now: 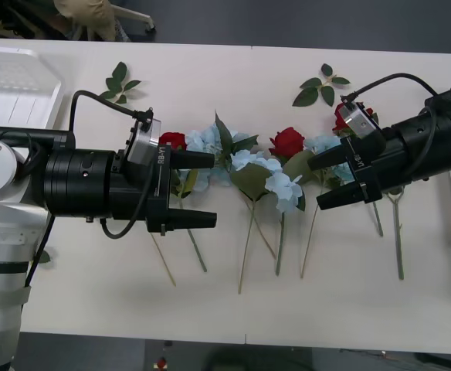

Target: Put the red flowers into the right box and the blue flowers into the left box

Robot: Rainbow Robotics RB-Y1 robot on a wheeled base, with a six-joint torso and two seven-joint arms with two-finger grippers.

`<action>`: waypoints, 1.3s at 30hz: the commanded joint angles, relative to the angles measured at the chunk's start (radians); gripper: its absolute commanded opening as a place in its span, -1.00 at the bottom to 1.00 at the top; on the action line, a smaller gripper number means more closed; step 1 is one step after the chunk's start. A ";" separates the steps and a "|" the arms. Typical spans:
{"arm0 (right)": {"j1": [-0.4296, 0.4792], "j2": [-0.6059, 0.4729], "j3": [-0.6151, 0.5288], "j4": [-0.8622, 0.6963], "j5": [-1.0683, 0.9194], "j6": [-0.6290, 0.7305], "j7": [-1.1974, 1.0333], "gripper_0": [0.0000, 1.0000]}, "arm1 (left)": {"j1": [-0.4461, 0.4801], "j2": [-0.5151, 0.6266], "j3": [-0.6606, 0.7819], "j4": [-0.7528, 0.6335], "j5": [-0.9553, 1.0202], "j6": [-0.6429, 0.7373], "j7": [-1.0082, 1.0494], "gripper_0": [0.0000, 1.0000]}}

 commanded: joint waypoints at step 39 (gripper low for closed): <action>0.053 0.089 -0.475 -0.343 0.759 0.325 -1.276 1.00 | -0.018 0.251 -0.060 -0.360 -0.811 0.159 1.766 1.00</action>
